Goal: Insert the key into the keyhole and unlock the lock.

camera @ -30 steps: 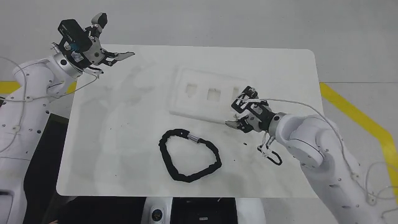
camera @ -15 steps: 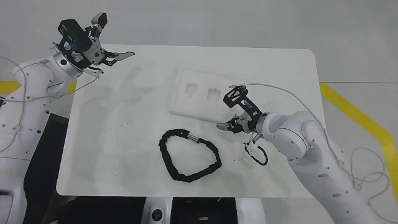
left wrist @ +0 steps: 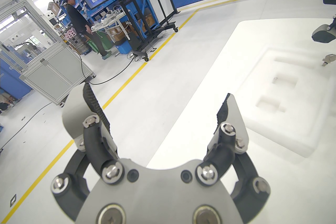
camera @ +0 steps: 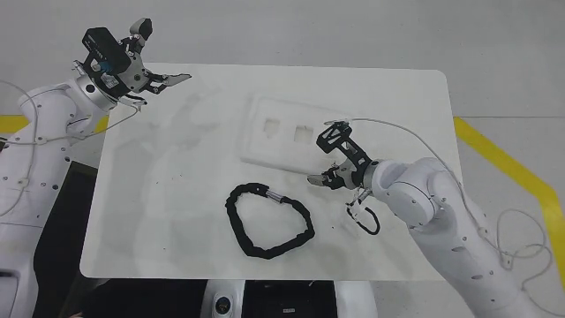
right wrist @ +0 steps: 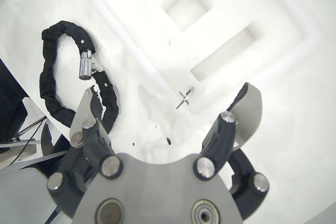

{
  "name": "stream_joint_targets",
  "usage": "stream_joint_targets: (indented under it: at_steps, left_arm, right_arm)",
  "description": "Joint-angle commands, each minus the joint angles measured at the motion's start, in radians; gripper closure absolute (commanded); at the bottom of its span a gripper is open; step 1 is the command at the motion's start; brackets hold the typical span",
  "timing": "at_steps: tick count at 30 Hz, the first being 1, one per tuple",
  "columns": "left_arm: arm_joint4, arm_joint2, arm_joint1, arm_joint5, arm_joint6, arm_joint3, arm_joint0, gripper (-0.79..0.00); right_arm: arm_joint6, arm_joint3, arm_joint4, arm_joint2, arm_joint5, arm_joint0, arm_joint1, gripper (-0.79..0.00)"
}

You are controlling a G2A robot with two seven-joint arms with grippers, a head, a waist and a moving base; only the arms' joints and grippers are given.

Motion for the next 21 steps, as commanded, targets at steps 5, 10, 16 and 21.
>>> stream_joint_targets:
  at_steps: [5,10,16,21]
  left_arm:
    - [0.0,0.0,0.0,0.0,0.0,0.0,0.0,-0.785]
    - [0.0,0.0,0.0,0.0,0.0,0.0,0.0,-0.785]
    - [0.0,0.0,0.0,0.0,0.0,0.0,0.0,-0.785]
    - [0.0,0.0,0.0,0.0,0.0,0.0,0.0,-0.785]
  right_arm:
    - [-0.002,-0.004,0.045,-0.003,0.086,-0.003,-0.007,-0.785]
    - [0.041,0.003,0.107,-0.006,0.161,0.017,-0.013,-0.785]
    - [0.059,0.0,0.102,-0.007,0.213,0.029,-0.016,-0.77]
    - [0.091,0.015,0.104,0.004,0.262,0.031,-0.016,-0.603]
